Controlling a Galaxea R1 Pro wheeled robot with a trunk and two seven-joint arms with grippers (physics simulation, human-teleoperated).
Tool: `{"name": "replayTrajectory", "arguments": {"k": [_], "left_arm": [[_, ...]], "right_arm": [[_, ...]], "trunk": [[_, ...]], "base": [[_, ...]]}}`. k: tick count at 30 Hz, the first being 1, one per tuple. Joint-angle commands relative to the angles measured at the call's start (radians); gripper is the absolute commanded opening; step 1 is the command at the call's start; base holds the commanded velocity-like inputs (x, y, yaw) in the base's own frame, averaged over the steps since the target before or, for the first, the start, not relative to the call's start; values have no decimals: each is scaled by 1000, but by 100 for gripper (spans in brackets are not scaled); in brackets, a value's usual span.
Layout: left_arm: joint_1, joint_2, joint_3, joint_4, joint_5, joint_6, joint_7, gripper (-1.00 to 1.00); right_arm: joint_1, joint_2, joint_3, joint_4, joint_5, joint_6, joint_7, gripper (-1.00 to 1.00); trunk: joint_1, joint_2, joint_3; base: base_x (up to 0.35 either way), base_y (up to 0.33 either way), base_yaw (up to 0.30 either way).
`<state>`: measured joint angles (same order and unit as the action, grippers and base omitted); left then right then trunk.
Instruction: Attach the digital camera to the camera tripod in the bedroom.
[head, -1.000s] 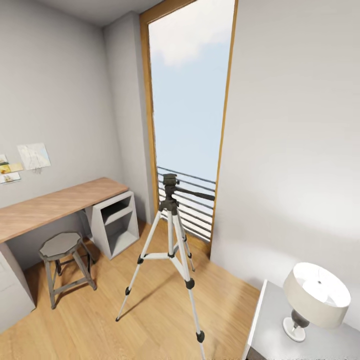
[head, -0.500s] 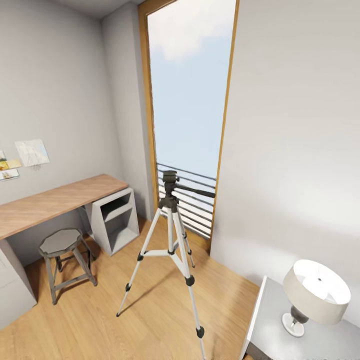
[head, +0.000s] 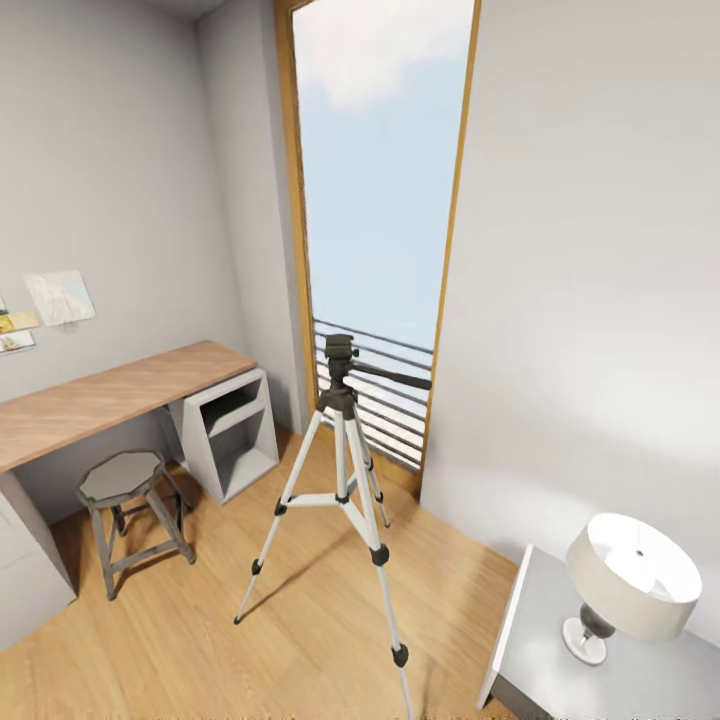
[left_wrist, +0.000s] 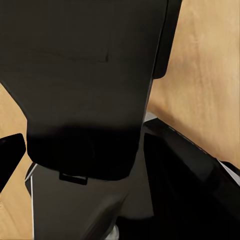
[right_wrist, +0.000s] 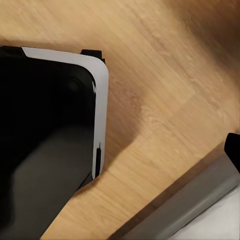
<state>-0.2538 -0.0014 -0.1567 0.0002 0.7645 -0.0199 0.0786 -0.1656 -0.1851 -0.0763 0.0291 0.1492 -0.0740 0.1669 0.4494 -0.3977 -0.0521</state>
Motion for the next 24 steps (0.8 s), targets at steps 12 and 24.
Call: {"name": "replayTrajectory", "arguments": {"k": [12,24], "left_arm": [[-1,0,-9,0,6,-2,3,-100],[-1,0,-9,0,7,-3,3,-100]], "right_arm": [[-2,3,-8,3,68,-12,-1,100],[-2,5,-8,3,94,-15,-3,100]], "trunk": [[1,-2,-22],[1,-2,-41]], "base": [[0,0,0],[0,0,0]]}}
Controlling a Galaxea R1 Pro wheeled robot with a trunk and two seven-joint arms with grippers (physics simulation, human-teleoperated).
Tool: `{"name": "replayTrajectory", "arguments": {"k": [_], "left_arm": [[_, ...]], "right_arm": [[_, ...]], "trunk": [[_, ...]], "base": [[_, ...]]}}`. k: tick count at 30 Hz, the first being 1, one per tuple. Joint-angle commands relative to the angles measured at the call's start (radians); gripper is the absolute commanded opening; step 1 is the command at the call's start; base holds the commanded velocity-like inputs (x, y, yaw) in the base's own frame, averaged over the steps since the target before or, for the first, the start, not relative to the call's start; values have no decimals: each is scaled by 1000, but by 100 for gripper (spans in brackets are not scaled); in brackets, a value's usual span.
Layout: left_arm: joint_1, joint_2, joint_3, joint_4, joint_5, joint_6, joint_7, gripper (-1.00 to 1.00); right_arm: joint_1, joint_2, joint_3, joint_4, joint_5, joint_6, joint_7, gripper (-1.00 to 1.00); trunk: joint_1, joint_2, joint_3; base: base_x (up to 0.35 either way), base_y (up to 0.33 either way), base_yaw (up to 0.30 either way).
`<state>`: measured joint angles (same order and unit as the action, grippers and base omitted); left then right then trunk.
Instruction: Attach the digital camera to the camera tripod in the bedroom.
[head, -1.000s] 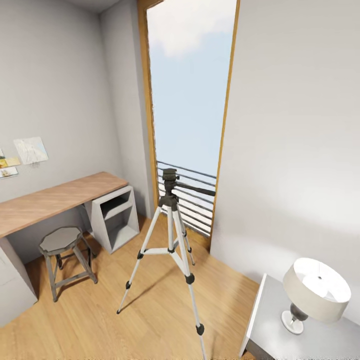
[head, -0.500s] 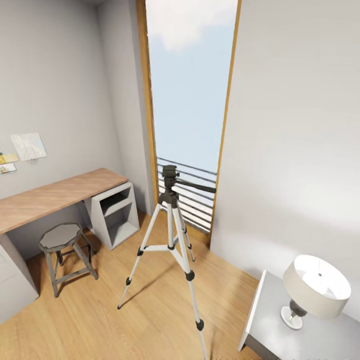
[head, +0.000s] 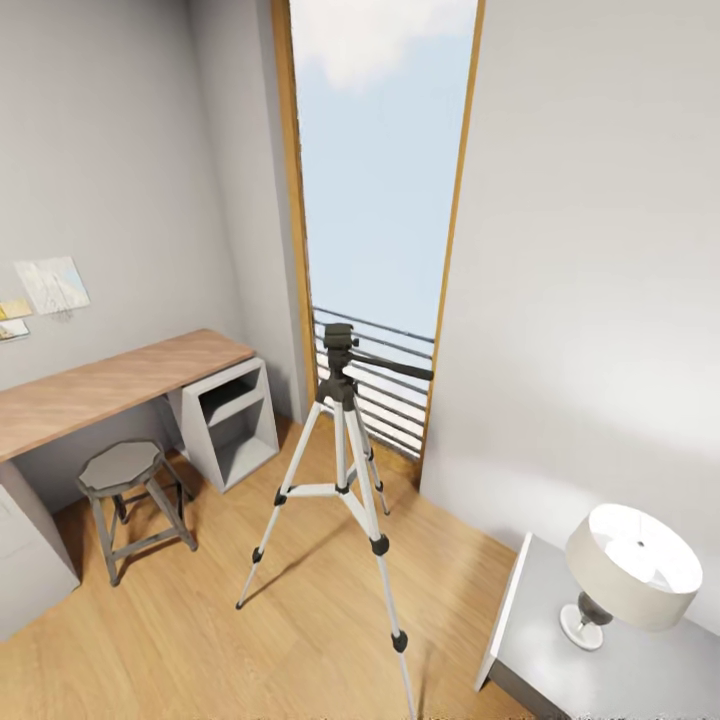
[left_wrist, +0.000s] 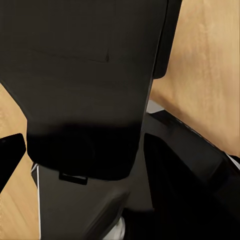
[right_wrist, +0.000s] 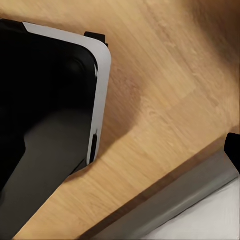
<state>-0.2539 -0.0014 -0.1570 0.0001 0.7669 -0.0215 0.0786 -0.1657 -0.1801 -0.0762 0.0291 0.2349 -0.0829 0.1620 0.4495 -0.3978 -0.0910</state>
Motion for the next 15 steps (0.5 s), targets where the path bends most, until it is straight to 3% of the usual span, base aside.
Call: {"name": "replayTrajectory", "arguments": {"k": [1,15], "left_arm": [[-1,0,-9,0,5,-1,3,-100],[-1,0,-9,0,5,-1,3,-100]], "right_arm": [[-2,-1,-8,3,8,-6,2,100],[-2,0,-8,3,9,-6,1,100]], "trunk": [[1,-2,-4],[1,-2,-26]], "base": [[0,0,0],[0,0,0]]}}
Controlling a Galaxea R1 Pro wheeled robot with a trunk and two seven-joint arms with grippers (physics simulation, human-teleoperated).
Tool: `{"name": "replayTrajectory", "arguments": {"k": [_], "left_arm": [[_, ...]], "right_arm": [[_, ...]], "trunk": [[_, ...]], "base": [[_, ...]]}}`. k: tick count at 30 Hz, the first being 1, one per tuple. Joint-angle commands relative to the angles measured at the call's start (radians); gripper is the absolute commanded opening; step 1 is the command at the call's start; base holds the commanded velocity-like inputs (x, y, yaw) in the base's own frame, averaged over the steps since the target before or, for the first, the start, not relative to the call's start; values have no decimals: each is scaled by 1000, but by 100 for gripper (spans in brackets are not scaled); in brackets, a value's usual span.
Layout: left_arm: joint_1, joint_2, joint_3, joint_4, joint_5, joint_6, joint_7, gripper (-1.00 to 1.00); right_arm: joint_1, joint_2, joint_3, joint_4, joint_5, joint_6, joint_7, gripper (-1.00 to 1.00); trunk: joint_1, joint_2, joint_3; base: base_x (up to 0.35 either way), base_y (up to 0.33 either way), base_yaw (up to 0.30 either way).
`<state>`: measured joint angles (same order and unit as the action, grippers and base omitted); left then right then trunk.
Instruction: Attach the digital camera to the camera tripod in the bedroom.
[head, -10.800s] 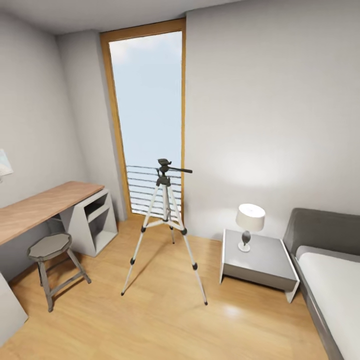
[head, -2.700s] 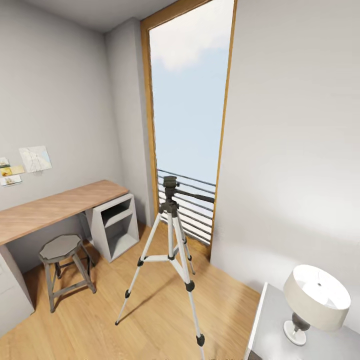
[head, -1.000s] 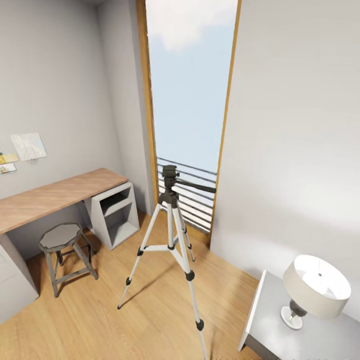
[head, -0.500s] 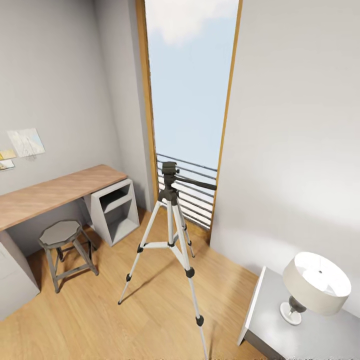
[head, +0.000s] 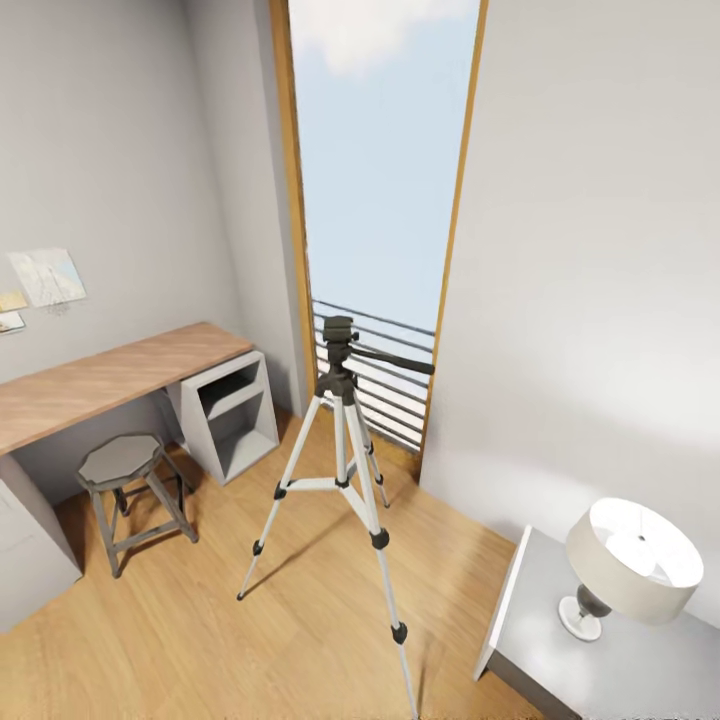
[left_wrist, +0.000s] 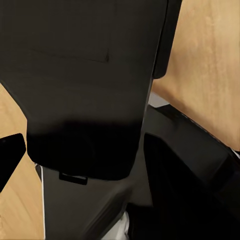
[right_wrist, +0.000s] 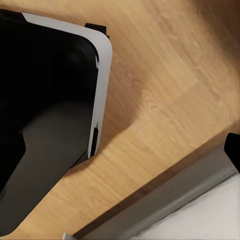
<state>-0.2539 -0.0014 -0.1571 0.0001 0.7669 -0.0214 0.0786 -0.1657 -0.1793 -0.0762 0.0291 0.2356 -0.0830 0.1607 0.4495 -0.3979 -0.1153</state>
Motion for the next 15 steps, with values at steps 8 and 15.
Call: {"name": "replayTrajectory", "arguments": {"k": [8,15], "left_arm": [[-1,0,-9,-1,6,-2,4,-100],[-1,-2,-7,-2,5,-15,4,-100]], "right_arm": [[-2,0,-8,3,8,-6,2,100],[-2,-1,-8,3,8,-6,2,100]], "trunk": [[1,-2,-15],[1,-2,-26]], "base": [[0,0,0],[0,0,0]]}}
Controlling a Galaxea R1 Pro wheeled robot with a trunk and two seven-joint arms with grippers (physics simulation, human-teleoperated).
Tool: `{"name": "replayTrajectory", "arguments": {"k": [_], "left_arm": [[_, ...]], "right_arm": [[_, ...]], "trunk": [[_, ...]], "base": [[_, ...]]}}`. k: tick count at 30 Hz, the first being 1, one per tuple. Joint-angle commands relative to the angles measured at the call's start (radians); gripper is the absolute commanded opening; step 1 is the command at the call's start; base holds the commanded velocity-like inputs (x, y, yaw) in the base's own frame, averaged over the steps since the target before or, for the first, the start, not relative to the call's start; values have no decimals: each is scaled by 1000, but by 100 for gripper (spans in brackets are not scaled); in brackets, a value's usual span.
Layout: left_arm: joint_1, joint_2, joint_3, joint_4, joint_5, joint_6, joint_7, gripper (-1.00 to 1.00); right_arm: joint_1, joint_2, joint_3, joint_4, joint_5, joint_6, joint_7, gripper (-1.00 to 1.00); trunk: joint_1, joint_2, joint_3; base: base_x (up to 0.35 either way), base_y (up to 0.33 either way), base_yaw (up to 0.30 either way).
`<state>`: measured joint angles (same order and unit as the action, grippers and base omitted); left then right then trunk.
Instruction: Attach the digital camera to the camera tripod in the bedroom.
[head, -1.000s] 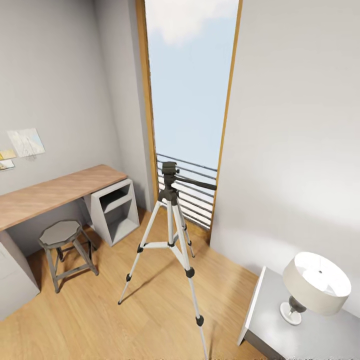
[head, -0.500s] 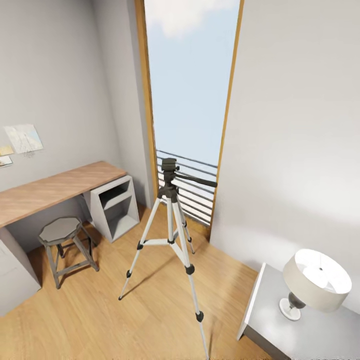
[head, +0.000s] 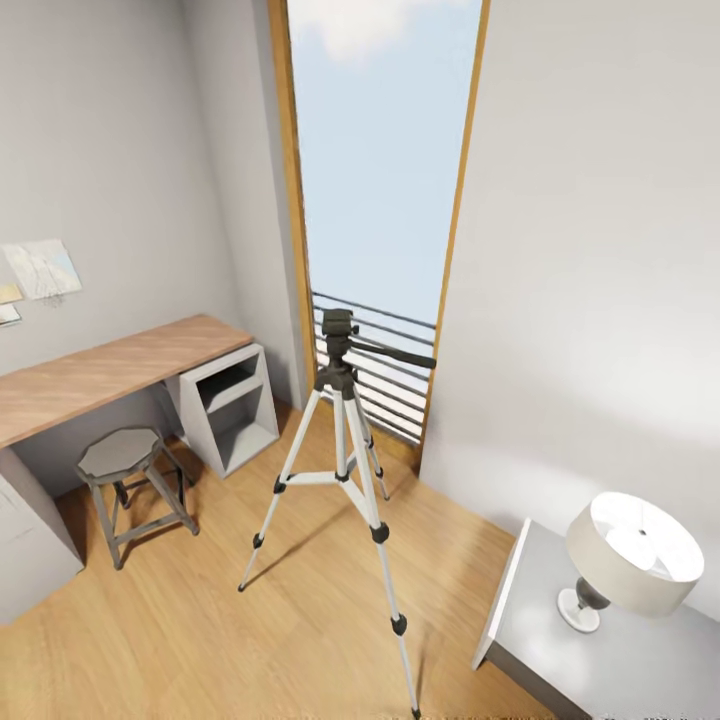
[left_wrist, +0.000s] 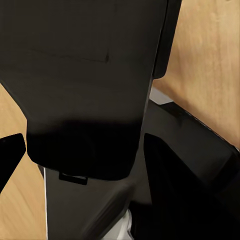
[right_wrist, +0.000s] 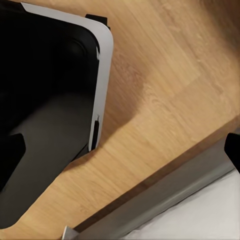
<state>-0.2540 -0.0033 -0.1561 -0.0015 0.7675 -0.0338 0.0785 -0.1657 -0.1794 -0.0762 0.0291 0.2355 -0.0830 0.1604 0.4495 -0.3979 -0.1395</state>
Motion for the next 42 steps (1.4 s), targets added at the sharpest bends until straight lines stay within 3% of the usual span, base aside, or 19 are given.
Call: {"name": "replayTrajectory", "arguments": {"k": [1,12,26,35,42], "left_arm": [[-1,0,-8,0,4,-5,4,-100],[-1,-1,-8,-1,4,-52,3,-100],[-1,-15,-7,2,6,-35,-2,-100],[-1,-15,-6,2,6,13,3,-100],[-1,-12,-8,0,3,114,2,-100]], "right_arm": [[-2,0,-8,3,8,-6,2,100],[-2,-1,-8,3,8,-6,1,100],[-2,0,-8,3,8,-6,-5,100],[-2,0,-8,3,8,-5,-5,100],[-2,0,-8,3,8,-4,-5,100]], "trunk": [[0,-2,-4],[0,-2,-21],[0,-2,-44],[0,-2,-59],[0,-2,-70]], "base": [[0,0,0],[0,0,0],[0,0,0],[0,0,0],[0,0,0]]}}
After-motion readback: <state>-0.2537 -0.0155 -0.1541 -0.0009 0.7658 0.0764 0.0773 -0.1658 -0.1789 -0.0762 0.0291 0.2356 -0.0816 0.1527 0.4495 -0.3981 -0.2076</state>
